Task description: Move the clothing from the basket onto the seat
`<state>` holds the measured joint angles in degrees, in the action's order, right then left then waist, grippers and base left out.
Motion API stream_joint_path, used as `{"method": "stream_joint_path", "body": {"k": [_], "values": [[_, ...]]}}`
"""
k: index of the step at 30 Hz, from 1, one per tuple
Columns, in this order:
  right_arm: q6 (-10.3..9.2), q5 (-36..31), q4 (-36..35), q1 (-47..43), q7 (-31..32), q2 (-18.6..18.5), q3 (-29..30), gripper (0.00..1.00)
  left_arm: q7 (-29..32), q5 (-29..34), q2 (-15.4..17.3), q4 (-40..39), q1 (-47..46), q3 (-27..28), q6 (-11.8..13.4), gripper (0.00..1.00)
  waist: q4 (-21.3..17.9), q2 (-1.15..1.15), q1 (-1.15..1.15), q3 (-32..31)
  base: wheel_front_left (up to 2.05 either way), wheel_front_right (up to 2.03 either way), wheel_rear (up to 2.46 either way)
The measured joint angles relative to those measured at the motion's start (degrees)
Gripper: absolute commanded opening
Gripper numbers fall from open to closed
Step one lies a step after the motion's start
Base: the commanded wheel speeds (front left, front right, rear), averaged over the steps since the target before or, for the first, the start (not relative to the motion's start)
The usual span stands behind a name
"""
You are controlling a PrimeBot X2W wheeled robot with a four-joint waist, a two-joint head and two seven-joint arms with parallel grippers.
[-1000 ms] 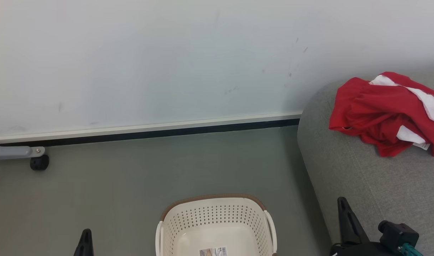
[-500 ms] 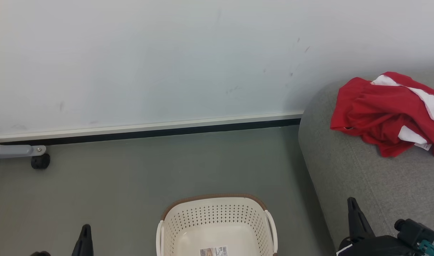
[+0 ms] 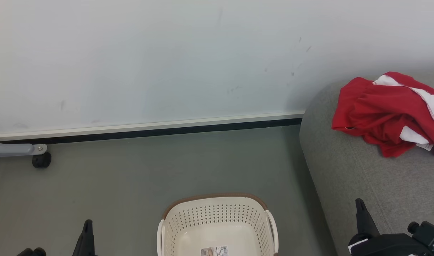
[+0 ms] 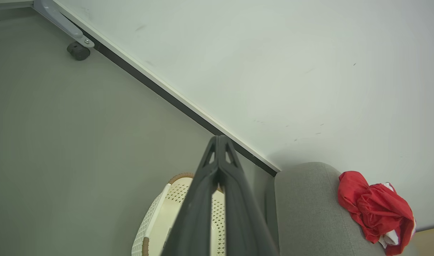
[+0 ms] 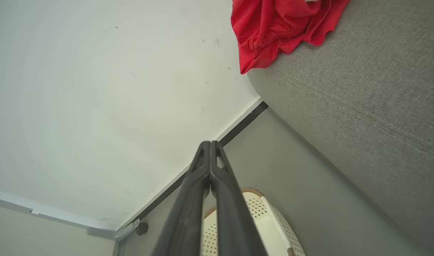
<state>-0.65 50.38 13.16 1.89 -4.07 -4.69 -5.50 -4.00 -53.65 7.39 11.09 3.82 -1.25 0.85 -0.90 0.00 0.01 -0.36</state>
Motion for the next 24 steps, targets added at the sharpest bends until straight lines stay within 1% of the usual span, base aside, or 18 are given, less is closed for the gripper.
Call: {"method": "stream_joint_path", "body": {"k": [1, 4, 8, 11, 12, 15, 18, 24], "values": [[0.19, 0.8, 0.1, 0.0, 0.0, 0.0, 0.3, 0.00, 0.4, -0.5, -0.1, 0.0, -0.1, 0.2, -0.4, 0.00, 0.0, 0.00, 0.00, 0.0, 0.00, 0.00, 0.00], [0.56, 3.1, 0.2, 0.1, 0.6, 0.2, 1.0, 0.00, 0.9, -2.7, -0.3, 0.5, -0.3, 0.5, -0.5, 0.00, 0.1, 0.00, 0.00, 0.0, 0.00, 0.00, 0.00], [1.18, 6.1, 0.5, 0.2, 1.6, 0.2, 2.0, 0.00, 1.8, -5.3, -0.5, 1.0, -1.1, 0.9, -1.4, 0.00, 0.1, 0.00, 0.00, 0.1, 0.00, 0.00, 0.00], [1.45, 8.6, 0.7, 0.7, 2.1, 0.4, 2.8, 0.00, 2.4, -7.7, -0.8, 1.2, -1.6, 1.3, -1.5, 0.00, 0.2, 0.00, 0.00, 0.1, 0.00, 0.00, 0.00], [1.71, 9.2, 0.8, 0.9, 2.5, 0.4, 3.1, 0.00, 2.5, -8.2, -1.0, 1.4, -1.6, 1.4, -1.9, 0.00, 0.2, 0.00, 0.00, 0.1, 0.00, 0.00, 0.00], [2.22, 11.7, 1.0, 1.2, 3.0, 0.6, 3.7, 0.00, 3.0, -10.7, -1.4, 1.7, -2.2, 1.8, -2.2, 0.00, 0.3, 0.00, 0.00, 0.1, 0.00, 0.00, 0.00], [2.36, 13.1, 1.2, 1.2, 3.4, 0.7, 4.3, 0.00, 3.5, -11.7, -1.5, 1.7, -2.6, 2.2, -2.5, 0.00, 0.3, 0.00, 0.00, 0.1, 0.00, 0.00, 0.00], [3.21, 18.0, 1.8, 1.2, 4.6, 0.9, 5.7, 0.00, 4.7, -16.1, -2.1, 2.7, -3.4, 2.7, -3.5, 0.00, 0.4, 0.00, 0.00, 0.2, 0.00, 0.00, 0.00]]}}
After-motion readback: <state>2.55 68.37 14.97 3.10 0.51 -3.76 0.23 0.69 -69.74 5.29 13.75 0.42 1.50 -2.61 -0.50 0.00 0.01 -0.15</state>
